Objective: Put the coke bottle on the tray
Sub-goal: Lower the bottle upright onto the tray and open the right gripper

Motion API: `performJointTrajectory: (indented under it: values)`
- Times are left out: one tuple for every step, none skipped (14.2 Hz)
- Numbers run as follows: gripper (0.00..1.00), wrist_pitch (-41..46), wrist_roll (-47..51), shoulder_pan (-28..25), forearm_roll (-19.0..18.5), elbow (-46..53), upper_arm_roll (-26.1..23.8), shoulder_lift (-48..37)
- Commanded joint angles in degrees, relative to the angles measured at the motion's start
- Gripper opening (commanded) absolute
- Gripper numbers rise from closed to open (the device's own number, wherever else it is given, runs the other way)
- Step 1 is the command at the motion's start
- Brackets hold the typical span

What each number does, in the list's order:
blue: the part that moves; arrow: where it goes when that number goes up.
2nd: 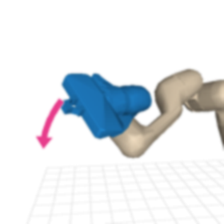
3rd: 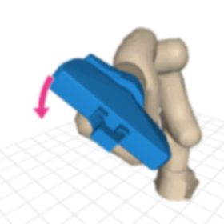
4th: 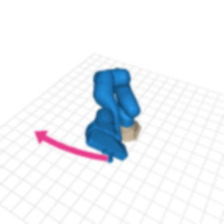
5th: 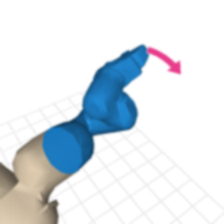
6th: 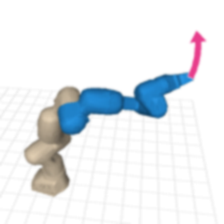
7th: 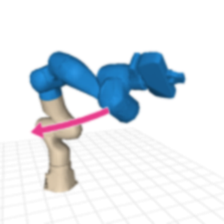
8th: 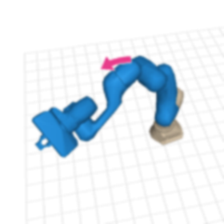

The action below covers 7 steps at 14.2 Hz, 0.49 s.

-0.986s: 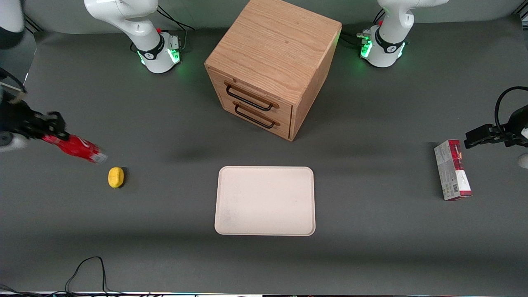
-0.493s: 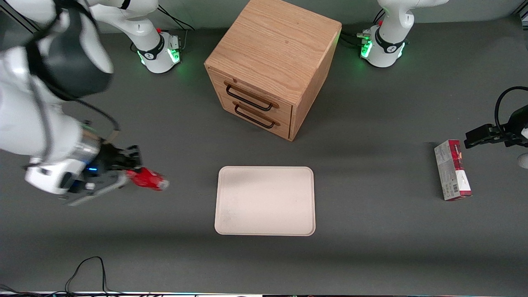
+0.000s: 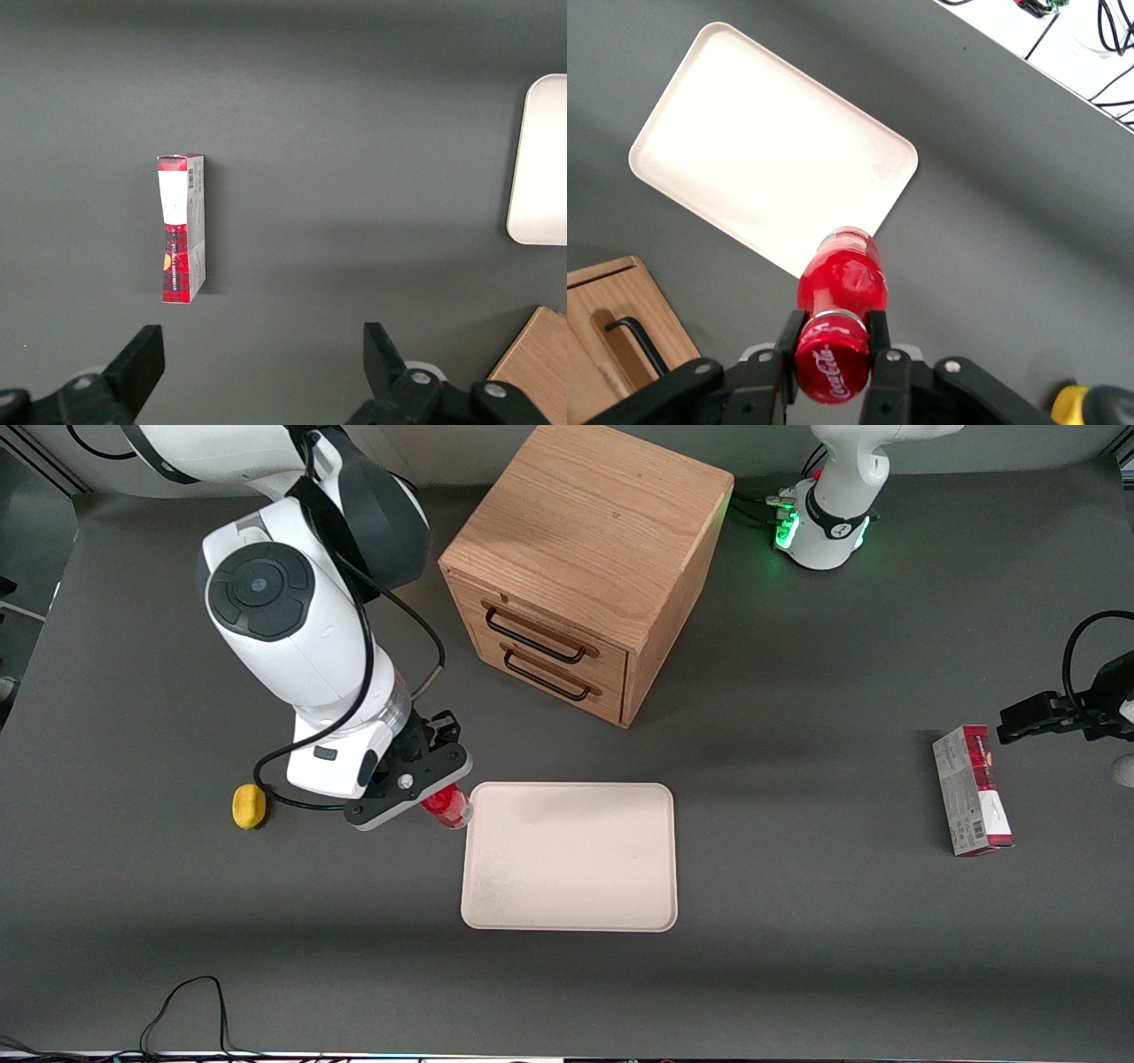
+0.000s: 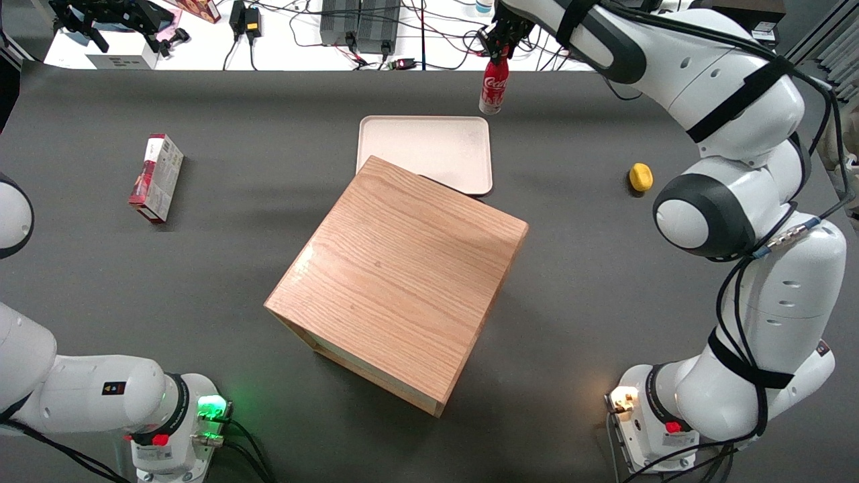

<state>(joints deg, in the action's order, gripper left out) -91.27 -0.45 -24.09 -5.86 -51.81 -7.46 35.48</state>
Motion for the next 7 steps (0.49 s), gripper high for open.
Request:
performJointTrajectory:
  values:
    - [0.13,-4.51,0.36,0.45,-1.52,2.33,-0.37,4.84]
    - [0.13,-6.96,0.27,0.53,-1.52,2.32,-0.19,6.95]
    - [0.13,-9.6,0.27,0.54,-1.52,2.15,-0.1,8.8]
    - [0.13,-11.8,0.27,0.54,-1.61,2.06,-0.02,10.73]
    - [0.13,-13.91,0.1,0.54,-1.61,1.8,-0.01,12.49]
    - [0.13,-16.11,0.01,0.62,-1.61,1.8,0.07,14.42]
    - [0.13,-18.13,0.01,0.62,-2.22,1.8,0.07,16.1]
